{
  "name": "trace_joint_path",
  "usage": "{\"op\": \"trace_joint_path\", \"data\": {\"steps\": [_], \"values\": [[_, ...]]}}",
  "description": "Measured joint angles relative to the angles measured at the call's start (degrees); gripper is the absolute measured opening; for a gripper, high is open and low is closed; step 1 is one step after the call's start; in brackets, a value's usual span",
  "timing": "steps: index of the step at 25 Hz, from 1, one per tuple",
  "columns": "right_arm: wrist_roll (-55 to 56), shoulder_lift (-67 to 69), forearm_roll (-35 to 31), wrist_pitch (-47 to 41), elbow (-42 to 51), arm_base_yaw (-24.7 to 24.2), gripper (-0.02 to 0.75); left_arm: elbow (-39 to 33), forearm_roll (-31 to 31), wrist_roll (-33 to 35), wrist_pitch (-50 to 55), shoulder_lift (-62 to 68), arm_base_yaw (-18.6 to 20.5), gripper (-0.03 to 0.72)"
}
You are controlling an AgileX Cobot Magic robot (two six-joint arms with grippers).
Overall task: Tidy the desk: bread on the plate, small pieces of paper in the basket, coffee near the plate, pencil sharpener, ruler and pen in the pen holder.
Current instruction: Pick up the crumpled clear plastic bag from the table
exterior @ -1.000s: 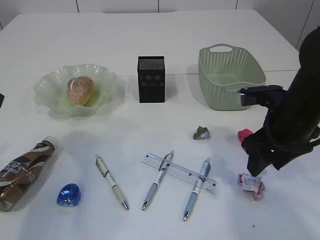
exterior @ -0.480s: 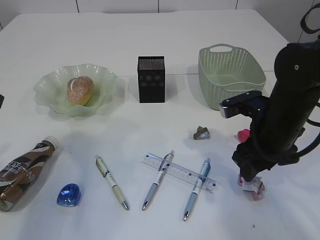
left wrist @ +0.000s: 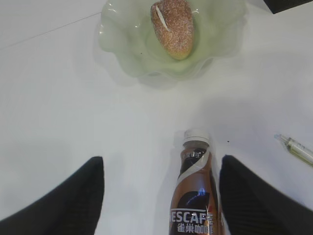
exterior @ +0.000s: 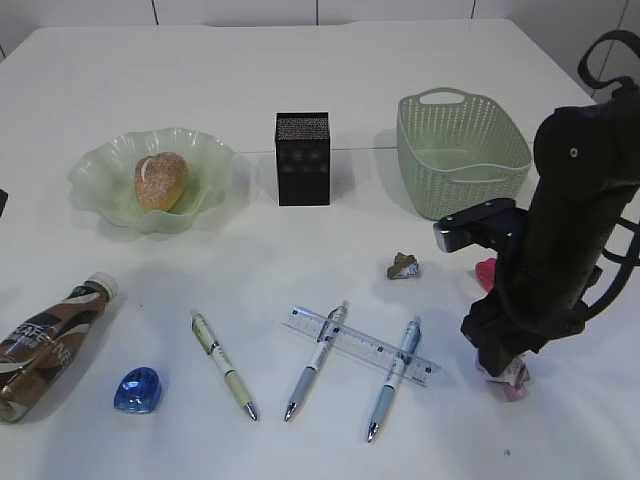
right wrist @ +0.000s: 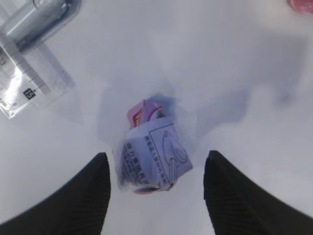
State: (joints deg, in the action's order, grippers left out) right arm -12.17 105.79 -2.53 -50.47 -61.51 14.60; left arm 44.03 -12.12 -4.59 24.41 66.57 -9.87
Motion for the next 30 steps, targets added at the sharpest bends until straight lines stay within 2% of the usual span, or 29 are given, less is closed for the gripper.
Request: {"op": "trace_joint_path", "data": {"steps": [16, 21, 23, 24, 25, 28, 30], "values": [[-0.10, 3.18, -0.55, 0.66, -0.29, 0.00, 0.470, 0.00, 0.00, 0.00, 0.00, 0.00, 0.00, 0.520], [-0.10, 3.91, -0.84, 1.12, -0.29, 0.00, 0.307, 0.00, 0.00, 0.00, 0.00, 0.00, 0.00, 0.520], [-0.10, 3.91, -0.84, 1.12, -0.29, 0.00, 0.282, 0.00, 0.00, 0.00, 0.00, 0.00, 0.00, 0.520], [-0.10, 4.01, -0.98, 1.12, -0.29, 0.00, 0.219, 0.00, 0.00, 0.00, 0.00, 0.00, 0.00, 0.520], [-0.21, 4.01, -1.02, 1.12, -0.29, 0.00, 0.191, 0.00, 0.00, 0.00, 0.00, 0.00, 0.00, 0.520], [-0.21, 4.01, -1.02, 1.12, -0.29, 0.00, 0.191, 0.00, 0.00, 0.00, 0.00, 0.00, 0.00, 0.520], [-0.21, 4.01, -2.22, 0.53, -0.29, 0.00, 0.164, 0.00, 0.00, 0.00, 0.00, 0.00, 0.00, 0.520]]}}
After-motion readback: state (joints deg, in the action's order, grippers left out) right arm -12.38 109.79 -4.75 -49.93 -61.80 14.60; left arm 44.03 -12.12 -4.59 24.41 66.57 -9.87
